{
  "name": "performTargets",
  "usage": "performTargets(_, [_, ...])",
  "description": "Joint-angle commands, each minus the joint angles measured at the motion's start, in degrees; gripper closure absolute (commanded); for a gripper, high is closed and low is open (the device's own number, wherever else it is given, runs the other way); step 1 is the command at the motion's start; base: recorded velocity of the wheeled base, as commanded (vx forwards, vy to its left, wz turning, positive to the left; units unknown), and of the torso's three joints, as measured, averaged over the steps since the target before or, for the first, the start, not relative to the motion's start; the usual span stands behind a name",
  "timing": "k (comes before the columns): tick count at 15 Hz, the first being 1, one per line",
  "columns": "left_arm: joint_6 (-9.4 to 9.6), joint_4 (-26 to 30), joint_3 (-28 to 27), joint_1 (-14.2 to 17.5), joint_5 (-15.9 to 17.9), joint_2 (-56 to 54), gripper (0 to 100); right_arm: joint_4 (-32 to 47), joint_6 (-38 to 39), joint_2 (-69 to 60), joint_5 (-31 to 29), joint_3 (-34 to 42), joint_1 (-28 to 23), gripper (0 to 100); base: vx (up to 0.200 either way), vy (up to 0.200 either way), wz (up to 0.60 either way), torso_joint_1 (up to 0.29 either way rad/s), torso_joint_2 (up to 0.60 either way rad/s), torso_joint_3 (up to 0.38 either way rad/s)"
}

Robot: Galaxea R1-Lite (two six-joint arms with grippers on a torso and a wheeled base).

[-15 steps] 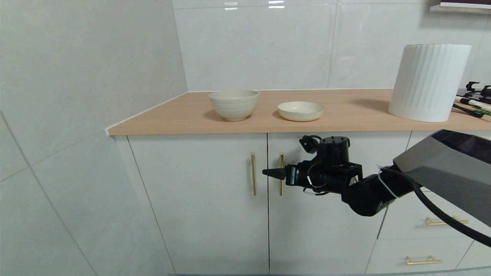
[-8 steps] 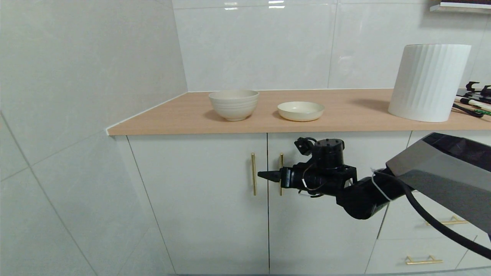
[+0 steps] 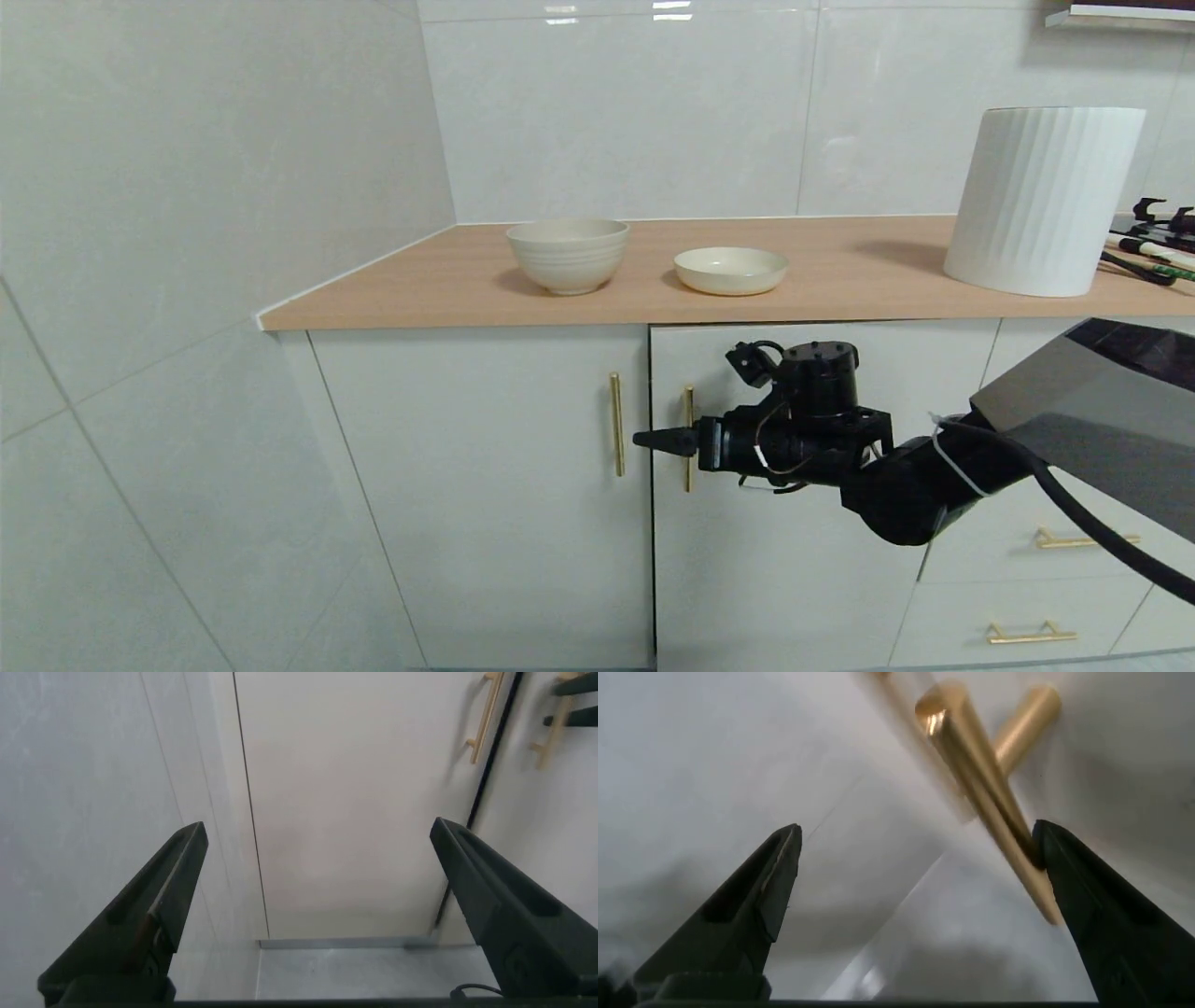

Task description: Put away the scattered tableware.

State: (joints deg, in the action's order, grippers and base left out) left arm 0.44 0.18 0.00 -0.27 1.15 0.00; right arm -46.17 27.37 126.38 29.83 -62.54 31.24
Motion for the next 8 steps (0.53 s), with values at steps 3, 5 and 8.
performTargets(3, [0.00, -0.01, 0.00, 0.00, 0.00, 0.00, 0, 0.02, 0.05, -3.77, 3.22, 3.04, 0.13, 0, 0.000, 0.000, 0.00, 0.000, 0.00, 0.000])
performTargets(5, [0.00, -0.01, 0.00, 0.00, 0.00, 0.00, 0, 0.02, -0.03, -6.15, 3.48, 5.85, 0.13, 0, 0.000, 0.000, 0.00, 0.000, 0.00, 0.000])
performTargets(8, [0.00, -0.01, 0.00, 0.00, 0.00, 0.00, 0, -0.15, -0.12, -9.57, 3.83, 10.95, 0.13, 0, 0.000, 0.000, 0.00, 0.000, 0.00, 0.000])
